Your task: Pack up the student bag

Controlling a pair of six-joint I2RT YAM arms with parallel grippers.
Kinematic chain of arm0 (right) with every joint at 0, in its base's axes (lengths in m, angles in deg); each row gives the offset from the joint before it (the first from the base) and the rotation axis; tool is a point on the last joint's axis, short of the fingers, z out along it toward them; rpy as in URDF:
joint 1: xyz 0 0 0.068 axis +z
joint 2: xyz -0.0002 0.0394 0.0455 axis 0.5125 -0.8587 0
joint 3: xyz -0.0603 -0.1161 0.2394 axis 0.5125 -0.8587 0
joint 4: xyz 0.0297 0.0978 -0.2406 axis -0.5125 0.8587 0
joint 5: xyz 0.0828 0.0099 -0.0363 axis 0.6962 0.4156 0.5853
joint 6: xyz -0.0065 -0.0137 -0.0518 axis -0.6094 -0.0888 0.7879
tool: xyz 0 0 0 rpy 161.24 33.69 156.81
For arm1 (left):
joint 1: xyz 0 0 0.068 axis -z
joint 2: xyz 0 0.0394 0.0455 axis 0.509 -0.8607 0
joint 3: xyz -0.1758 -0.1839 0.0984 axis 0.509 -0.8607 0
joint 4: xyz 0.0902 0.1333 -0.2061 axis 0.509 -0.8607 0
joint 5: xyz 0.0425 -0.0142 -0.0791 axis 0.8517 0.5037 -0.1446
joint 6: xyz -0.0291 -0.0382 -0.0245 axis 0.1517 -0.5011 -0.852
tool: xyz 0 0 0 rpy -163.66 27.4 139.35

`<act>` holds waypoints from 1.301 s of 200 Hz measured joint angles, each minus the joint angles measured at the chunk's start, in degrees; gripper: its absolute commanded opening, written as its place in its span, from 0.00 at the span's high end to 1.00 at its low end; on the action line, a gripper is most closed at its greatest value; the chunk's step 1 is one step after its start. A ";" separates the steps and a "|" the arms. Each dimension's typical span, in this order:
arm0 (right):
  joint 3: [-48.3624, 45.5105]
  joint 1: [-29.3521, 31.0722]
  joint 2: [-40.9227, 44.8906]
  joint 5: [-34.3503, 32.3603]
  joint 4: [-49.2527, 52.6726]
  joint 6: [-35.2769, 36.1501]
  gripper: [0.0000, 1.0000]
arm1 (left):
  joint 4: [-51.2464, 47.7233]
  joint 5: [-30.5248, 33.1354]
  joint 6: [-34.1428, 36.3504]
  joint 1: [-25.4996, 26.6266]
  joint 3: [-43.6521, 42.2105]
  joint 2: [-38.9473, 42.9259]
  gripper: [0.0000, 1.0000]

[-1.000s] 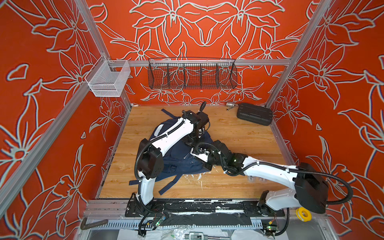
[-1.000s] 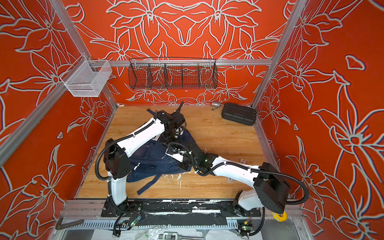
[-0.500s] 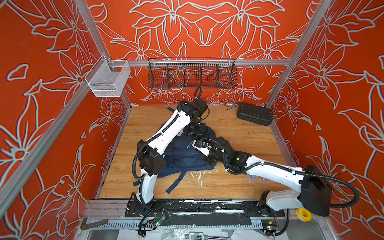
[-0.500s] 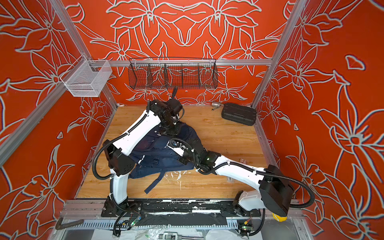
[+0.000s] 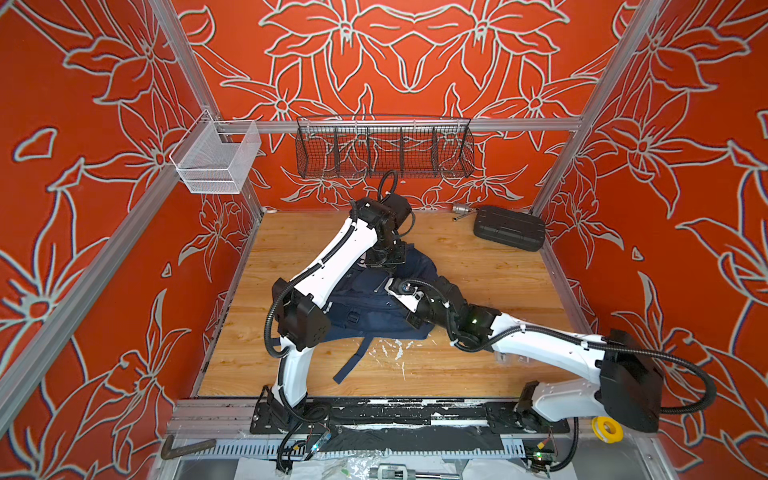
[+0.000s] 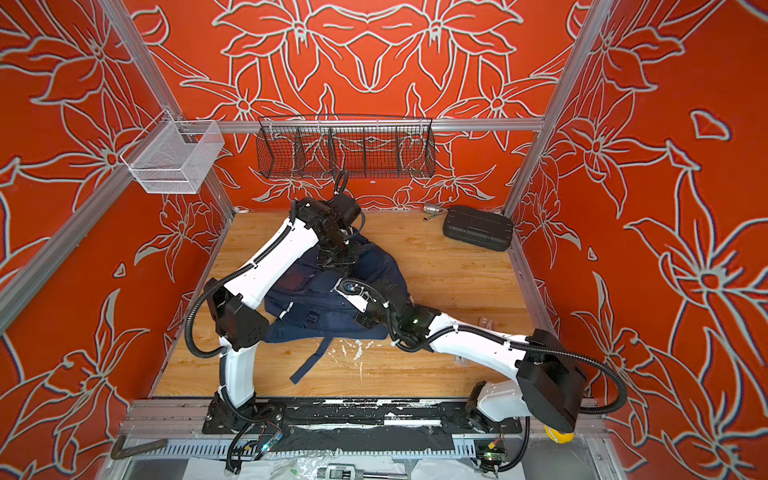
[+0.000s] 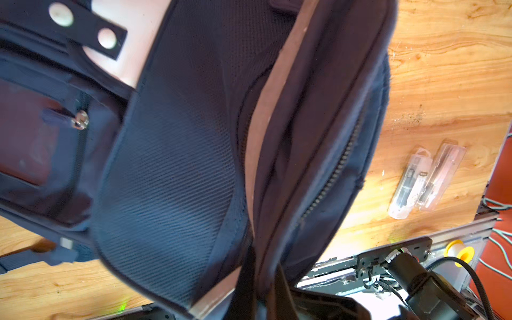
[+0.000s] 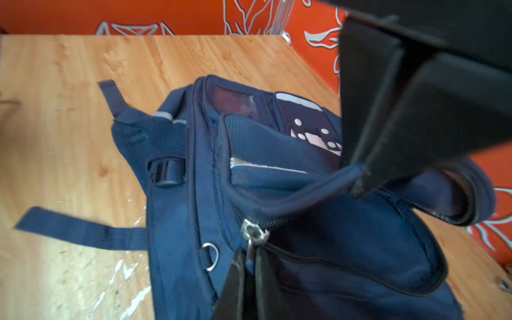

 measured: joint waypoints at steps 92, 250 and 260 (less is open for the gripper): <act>3.28 -13.44 -0.55 29.42 7.17 5.73 1.00 | 15.52 -5.20 -12.17 -1.01 -18.95 12.90 1.00; 5.49 1.03 -5.81 -7.15 5.38 -8.28 1.00 | 14.08 -7.69 -20.46 -2.21 -1.81 -1.64 1.00; 5.73 1.46 -6.71 -8.11 4.42 -8.96 1.00 | 14.38 -7.74 -20.79 -2.25 -1.49 -1.92 1.00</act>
